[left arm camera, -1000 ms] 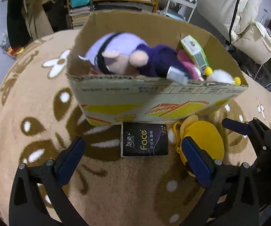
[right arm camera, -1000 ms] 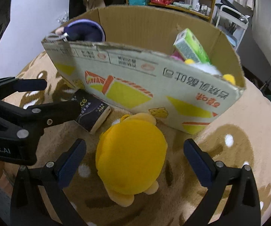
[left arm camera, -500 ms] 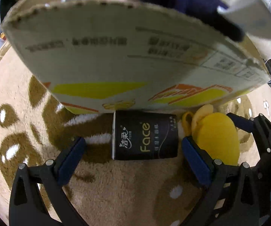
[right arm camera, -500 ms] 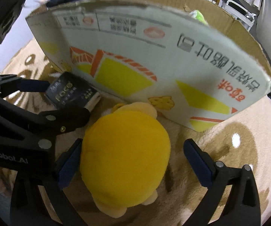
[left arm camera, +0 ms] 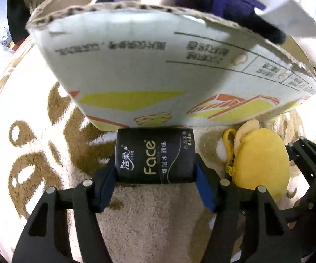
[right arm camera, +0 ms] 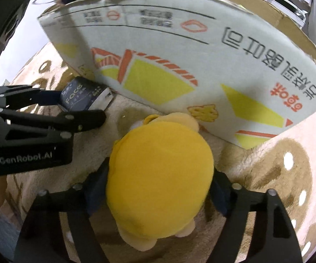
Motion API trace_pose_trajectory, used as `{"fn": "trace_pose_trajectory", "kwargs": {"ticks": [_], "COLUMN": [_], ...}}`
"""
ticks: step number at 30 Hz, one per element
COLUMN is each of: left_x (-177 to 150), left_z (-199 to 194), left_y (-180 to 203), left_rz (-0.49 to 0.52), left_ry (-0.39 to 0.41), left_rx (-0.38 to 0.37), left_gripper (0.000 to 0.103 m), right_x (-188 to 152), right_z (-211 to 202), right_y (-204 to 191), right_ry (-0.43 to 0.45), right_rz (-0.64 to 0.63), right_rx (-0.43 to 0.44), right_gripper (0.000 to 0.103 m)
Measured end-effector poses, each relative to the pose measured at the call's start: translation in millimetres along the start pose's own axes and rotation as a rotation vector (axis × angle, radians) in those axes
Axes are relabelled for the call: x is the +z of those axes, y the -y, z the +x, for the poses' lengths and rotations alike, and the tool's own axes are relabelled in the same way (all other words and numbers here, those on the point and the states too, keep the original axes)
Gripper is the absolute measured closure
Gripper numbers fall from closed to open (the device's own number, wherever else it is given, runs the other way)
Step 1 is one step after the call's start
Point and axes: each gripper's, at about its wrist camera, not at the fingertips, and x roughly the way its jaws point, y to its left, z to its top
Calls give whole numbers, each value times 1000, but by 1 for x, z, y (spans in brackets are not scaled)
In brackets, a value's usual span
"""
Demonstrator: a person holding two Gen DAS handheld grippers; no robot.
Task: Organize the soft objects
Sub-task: 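Grasp the black Face tissue pack with the left tool while the right tool grasps the yellow plush, then carry both items over the box and open both tools to release them inside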
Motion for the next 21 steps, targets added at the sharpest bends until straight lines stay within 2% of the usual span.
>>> {"fn": "trace_pose_trajectory", "kwargs": {"ticks": [4, 12, 18, 21], "left_x": [-6, -23, -39, -48], "left_z": [-7, -39, -74, -96], "left_y": [3, 10, 13, 30], "left_rz": [-9, -23, -34, -24], "left_ry": [16, 103, 196, 254], "left_rx": [14, 66, 104, 136], "left_gripper": [40, 40, 40, 40], "right_x": [-3, -11, -20, -22], "right_z": [-3, -21, -56, -76], "right_y": [-2, 4, 10, 18], "right_ry": [9, 48, 120, 174], "right_rz": [2, -9, -9, 14], "right_rx": [0, -28, -51, -50], "right_gripper": [30, 32, 32, 32]}}
